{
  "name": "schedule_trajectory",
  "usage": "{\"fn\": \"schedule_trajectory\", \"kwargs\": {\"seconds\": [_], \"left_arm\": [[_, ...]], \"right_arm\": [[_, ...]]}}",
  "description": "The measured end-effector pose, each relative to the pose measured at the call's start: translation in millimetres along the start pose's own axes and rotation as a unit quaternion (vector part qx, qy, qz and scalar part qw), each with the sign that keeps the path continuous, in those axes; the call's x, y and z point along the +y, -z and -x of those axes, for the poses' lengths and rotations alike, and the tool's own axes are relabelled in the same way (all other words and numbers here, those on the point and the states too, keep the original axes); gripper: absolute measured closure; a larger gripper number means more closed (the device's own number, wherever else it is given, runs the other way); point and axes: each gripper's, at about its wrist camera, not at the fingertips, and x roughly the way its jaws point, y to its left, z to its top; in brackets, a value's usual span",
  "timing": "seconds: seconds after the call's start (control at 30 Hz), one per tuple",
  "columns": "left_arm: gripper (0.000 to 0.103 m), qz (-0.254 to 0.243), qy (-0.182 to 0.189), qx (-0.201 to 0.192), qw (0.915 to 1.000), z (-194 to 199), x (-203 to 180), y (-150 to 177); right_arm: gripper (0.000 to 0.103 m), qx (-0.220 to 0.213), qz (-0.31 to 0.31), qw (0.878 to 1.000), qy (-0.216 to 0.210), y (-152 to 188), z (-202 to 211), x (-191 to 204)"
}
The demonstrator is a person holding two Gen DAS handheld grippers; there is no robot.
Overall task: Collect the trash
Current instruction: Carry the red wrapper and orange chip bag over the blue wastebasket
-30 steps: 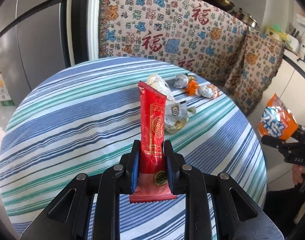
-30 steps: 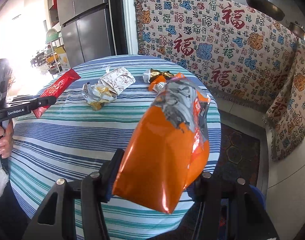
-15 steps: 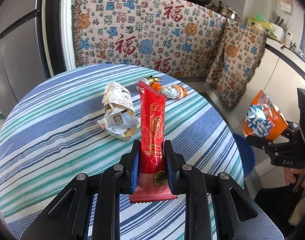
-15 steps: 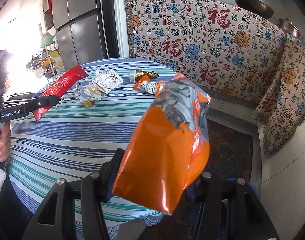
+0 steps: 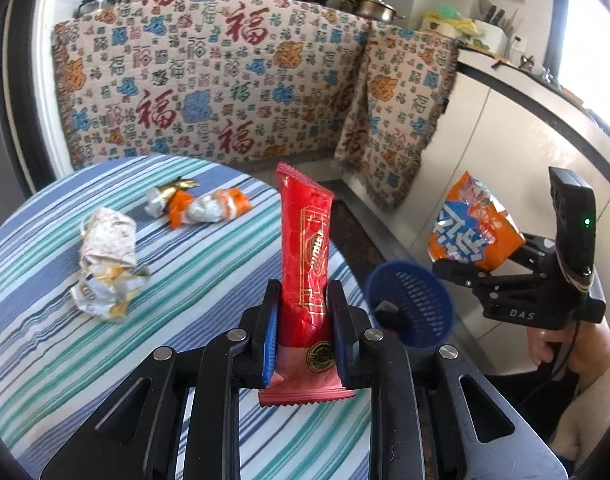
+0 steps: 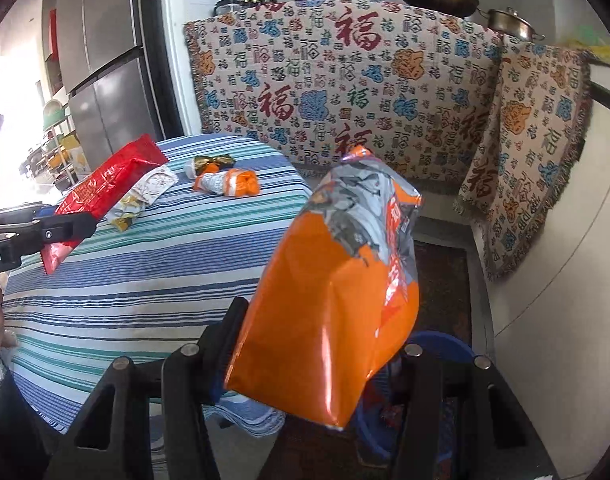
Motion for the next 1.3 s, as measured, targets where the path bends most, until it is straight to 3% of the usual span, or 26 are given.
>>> {"fn": "schedule_trajectory", "kwargs": {"seconds": [0.3, 0.6, 0.77, 1.3], "left_arm": [[0.081, -0.035, 0.077, 0.023, 0.9961, -52, -83, -24], [0.081, -0.071, 0.111, 0.046, 0.9902, -122, -153, -40], [0.081, -0.071, 0.112, 0.061, 0.9893, -158, -171, -44], [0.081, -0.074, 0.117, 0.106, 0.9847, -231, -191, -36]], "right_arm": [[0.047, 0.032, -0.058, 0.994, 0.083, 37, 8, -90], [0.047, 0.062, -0.100, 0.989, 0.093, 56, -7, -157], [0.047, 0.086, -0.104, 0.986, 0.094, 61, -25, -174], [0.047, 0.104, -0.111, 0.985, 0.082, 68, -41, -191]]}}
